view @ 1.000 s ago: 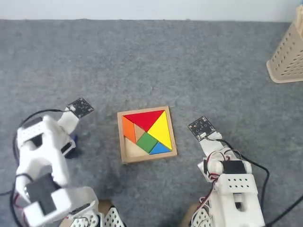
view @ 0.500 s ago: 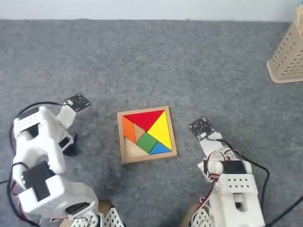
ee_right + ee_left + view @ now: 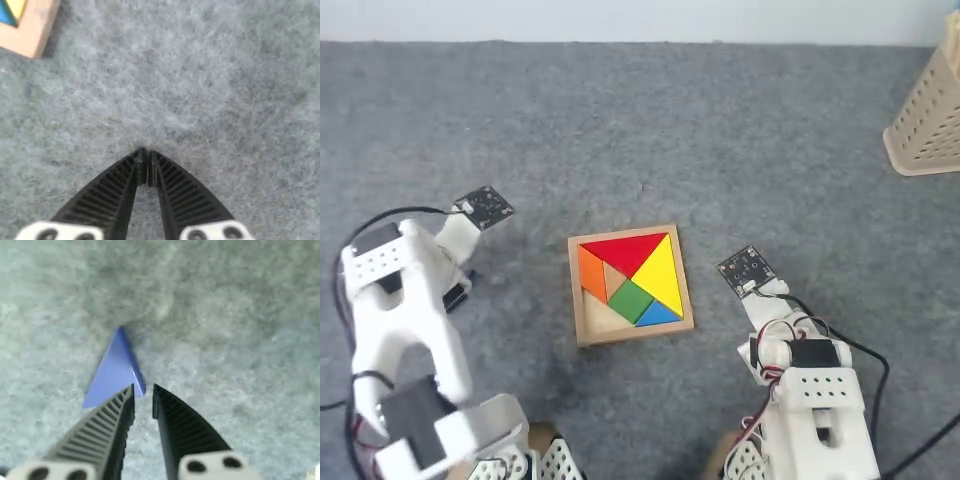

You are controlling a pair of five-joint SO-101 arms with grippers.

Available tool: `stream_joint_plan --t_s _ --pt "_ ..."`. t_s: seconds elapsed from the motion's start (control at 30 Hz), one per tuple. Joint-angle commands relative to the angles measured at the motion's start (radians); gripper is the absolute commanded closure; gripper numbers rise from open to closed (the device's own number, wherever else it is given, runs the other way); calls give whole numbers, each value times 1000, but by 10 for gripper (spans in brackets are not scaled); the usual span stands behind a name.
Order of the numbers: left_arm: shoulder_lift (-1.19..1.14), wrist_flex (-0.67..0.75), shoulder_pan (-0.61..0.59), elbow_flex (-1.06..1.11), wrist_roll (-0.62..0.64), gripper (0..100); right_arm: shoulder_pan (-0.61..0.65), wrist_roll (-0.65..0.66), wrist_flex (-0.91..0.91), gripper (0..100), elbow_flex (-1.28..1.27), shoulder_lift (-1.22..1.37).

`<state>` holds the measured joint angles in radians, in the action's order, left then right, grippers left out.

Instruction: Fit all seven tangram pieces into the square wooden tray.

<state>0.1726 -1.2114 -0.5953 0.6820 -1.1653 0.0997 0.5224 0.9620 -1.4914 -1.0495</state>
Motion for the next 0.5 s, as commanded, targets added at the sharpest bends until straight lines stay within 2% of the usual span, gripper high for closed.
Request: stream_joint_plan --t_s 0.0,0.1,0.17,0.3,0.47 --pt "69 -15 0 -16 8 941 -15 17 -18 991 5 -24" --pt "64 69 -18 -10 20 885 -15 17 -18 991 5 -24" --pt "46 170 -48 -7 100 837 -16 17 -16 991 5 -24" --pt "-51 341 -91 -16 287 849 -16 17 -16 991 5 -24" --pt "-226 367 -114 -97 364 850 -16 17 -16 991 5 -24"
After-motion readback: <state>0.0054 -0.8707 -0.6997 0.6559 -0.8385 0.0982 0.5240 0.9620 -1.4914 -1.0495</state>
